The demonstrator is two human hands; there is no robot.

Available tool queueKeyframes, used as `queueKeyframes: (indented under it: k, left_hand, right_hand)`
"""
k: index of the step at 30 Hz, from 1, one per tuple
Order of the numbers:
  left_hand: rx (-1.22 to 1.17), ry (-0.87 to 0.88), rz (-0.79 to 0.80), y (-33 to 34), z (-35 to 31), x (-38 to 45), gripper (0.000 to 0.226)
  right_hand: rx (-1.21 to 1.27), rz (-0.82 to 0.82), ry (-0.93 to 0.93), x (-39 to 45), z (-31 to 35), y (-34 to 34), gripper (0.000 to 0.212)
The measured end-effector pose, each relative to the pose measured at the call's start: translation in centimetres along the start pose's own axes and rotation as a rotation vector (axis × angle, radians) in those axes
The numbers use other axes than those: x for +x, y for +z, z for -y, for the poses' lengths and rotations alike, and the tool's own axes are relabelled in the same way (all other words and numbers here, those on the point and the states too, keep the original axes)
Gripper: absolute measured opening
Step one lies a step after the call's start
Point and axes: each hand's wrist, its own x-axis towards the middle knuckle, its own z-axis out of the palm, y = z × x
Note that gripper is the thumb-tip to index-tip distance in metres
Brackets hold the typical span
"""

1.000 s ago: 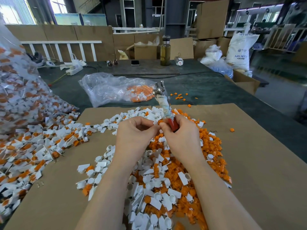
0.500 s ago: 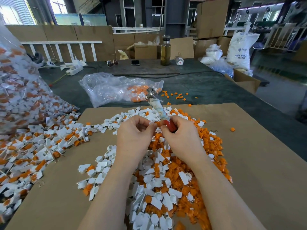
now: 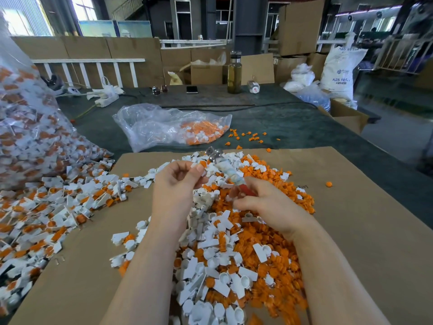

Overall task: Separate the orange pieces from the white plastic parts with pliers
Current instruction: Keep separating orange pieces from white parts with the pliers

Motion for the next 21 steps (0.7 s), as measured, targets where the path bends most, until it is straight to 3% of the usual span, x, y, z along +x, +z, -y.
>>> queueKeyframes:
  k: [8,12,21]
  left_hand:
    - [0.029,0.045,0.005,-0.32,-0.03,0.15,0.011]
    - [0.031,0.043,0.008,-0.35,-0.17,0.05,0.009]
    - [0.0,0.02,-0.036,-0.21,-0.5,-0.04,0.01]
  right_hand:
    - [0.004,0.128,0.005,-0.05,-0.16,-0.06,0.024]
    - [-0.073,0.1,-0.048,0.08,-0.15,0.11,0.015]
    - [-0.26,-0.015,-0.12,0.69,-0.29,0.93,0.023]
